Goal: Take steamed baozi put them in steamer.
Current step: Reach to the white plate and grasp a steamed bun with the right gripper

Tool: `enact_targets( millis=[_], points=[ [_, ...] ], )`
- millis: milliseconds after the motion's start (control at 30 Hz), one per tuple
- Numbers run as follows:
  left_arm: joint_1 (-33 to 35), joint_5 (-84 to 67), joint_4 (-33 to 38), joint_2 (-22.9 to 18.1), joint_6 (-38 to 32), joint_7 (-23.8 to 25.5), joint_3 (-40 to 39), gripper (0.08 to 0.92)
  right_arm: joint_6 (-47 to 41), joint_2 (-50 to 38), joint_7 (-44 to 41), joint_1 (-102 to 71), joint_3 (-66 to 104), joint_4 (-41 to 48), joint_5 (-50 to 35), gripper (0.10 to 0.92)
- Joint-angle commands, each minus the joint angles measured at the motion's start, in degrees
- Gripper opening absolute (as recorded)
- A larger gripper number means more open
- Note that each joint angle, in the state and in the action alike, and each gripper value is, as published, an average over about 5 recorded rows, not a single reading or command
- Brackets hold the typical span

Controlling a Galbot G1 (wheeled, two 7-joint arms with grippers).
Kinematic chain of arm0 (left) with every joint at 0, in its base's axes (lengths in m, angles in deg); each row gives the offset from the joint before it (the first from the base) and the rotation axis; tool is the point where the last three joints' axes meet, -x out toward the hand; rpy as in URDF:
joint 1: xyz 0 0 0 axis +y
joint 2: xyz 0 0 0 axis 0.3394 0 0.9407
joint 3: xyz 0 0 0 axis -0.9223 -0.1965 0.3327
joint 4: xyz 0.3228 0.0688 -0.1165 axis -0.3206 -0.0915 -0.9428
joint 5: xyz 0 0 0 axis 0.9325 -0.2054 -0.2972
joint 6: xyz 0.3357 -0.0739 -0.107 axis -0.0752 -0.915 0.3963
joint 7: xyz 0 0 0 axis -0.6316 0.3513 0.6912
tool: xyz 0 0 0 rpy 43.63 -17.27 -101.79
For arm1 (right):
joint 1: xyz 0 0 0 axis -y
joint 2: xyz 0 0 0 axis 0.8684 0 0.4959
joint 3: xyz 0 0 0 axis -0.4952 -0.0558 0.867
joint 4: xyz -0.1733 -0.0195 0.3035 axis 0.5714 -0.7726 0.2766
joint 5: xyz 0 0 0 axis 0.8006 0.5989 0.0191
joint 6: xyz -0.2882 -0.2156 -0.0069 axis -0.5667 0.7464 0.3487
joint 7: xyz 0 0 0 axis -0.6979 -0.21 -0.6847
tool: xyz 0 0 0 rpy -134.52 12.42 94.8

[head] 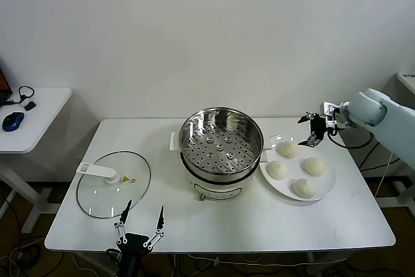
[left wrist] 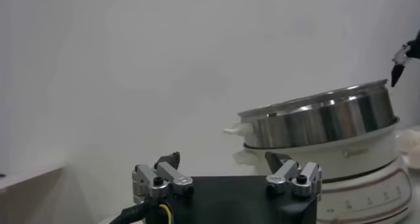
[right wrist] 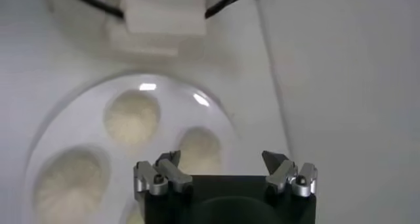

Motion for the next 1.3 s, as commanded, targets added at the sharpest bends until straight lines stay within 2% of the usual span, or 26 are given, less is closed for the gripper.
enact_targets(
  millis=[33,400,1300],
  points=[
    [-0.1,0.0,-0.3,-1.3,0.0,0.0,0.4,0.823,4.7,5.7,-6.3,10.2,-14.6,9.5,-0.2,0.823],
    [-1.1,-0.2,-2.1,-1.0,0.2,0.0,1.3,0.823,7.7,13.7,-7.0,2.0,-8.3,20.7,3.0,0.823],
    [-1.4,0.3,-3.6,-0.4,0.1,0.0,1.7,0.823,12.5,21.5,-4.2,-9.9,8.1,32.3,11.4,0.823]
  ],
)
